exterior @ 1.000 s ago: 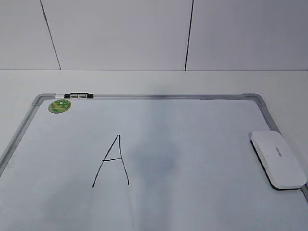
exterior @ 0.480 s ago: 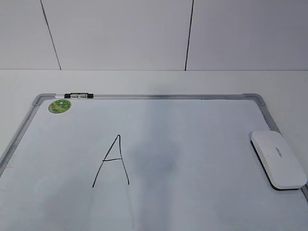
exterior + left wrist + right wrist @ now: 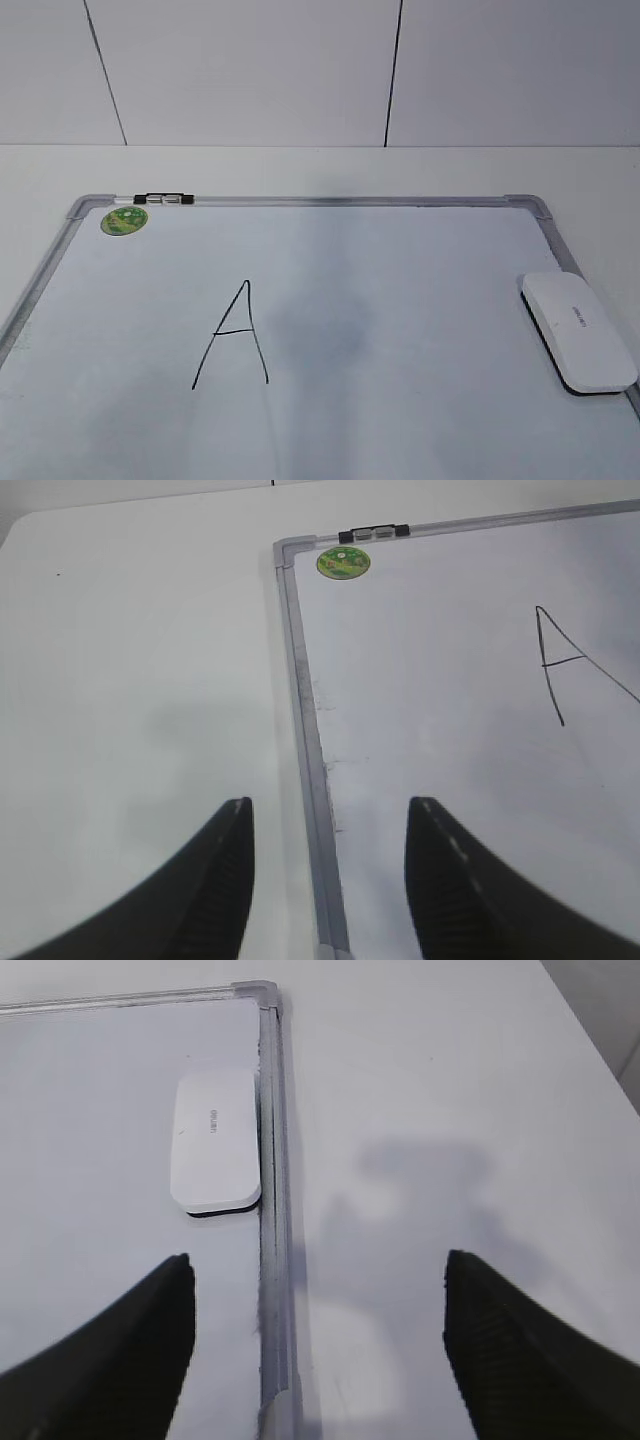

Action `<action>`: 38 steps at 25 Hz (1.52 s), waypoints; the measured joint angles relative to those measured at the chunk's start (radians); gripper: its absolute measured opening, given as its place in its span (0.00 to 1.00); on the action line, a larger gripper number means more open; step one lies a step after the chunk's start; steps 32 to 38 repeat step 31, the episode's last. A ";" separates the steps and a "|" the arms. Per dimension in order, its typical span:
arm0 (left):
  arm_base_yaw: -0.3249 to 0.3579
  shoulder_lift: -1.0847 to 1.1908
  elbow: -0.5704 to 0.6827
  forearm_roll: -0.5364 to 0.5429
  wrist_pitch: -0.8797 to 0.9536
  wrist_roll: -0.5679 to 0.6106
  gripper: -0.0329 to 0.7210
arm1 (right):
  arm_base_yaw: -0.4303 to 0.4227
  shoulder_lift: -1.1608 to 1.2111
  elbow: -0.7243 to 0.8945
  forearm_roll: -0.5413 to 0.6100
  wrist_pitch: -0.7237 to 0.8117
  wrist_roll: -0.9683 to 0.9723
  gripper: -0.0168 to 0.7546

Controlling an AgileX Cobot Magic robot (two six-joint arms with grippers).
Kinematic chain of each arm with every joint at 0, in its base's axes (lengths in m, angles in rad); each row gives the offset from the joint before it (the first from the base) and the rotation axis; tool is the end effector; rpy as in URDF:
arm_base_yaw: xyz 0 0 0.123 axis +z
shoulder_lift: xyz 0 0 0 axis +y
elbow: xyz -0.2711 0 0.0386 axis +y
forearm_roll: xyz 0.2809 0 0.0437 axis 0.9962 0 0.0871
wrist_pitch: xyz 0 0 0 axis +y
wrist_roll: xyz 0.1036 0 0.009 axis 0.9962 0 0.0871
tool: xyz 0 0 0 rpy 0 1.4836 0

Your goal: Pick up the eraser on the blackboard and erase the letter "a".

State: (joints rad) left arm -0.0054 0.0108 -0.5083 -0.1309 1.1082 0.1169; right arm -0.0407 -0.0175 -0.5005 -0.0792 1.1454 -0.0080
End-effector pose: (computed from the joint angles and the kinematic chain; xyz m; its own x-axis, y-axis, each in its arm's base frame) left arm 0.0449 -0.0124 0.2856 -0.4899 0.0604 -0.8697 0.1355 0.9908 -0.0075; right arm 0.0393 -0.0091 0.2806 -0.5166 -0.0196 -0.8560 0.0814 0.9941 -0.0719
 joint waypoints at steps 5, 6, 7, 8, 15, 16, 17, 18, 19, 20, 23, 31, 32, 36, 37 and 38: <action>0.000 0.000 0.000 0.000 0.000 0.000 0.54 | 0.000 0.000 0.000 0.015 0.000 -0.019 0.79; 0.000 0.000 0.000 0.000 0.000 0.000 0.54 | 0.000 0.000 0.000 0.015 0.000 -0.021 0.79; 0.000 0.000 0.000 0.000 0.000 0.000 0.54 | 0.000 0.000 0.000 0.015 0.000 -0.021 0.79; 0.000 0.000 0.000 0.000 0.000 0.000 0.54 | 0.000 0.000 0.000 0.015 0.000 -0.021 0.79; 0.000 0.000 0.000 0.000 0.000 0.000 0.54 | 0.000 0.000 0.000 0.015 0.000 -0.023 0.79; 0.000 0.000 0.000 0.000 0.000 0.000 0.54 | 0.000 0.000 0.000 0.015 0.000 -0.023 0.79; 0.000 0.000 0.000 0.000 0.000 0.000 0.54 | 0.000 0.000 0.000 0.015 0.000 -0.025 0.79; 0.000 0.000 0.000 0.000 0.000 0.000 0.54 | 0.000 0.000 0.000 0.015 0.000 -0.025 0.79; 0.000 0.000 0.000 0.000 0.000 0.000 0.54 | 0.000 0.000 0.000 0.015 0.000 -0.025 0.79; 0.000 0.000 0.000 0.000 0.000 0.000 0.54 | 0.000 0.000 0.000 0.015 0.000 -0.025 0.79; 0.000 0.000 0.000 0.000 0.000 0.000 0.54 | 0.000 0.000 0.000 0.015 0.000 -0.025 0.79; 0.000 0.000 0.000 0.000 0.000 0.000 0.54 | 0.000 0.000 0.000 0.015 0.001 -0.025 0.79; 0.000 0.000 0.000 0.000 0.000 0.000 0.54 | 0.000 0.000 0.000 0.015 0.001 -0.025 0.79; 0.000 0.000 0.000 0.000 0.000 0.000 0.54 | 0.000 0.000 0.000 0.015 0.001 -0.025 0.79; 0.000 0.000 0.000 0.000 0.000 0.000 0.54 | 0.000 0.000 0.000 0.015 0.001 -0.025 0.79; 0.000 0.000 0.000 0.000 0.000 0.000 0.54 | 0.000 0.000 0.000 0.015 0.001 -0.025 0.79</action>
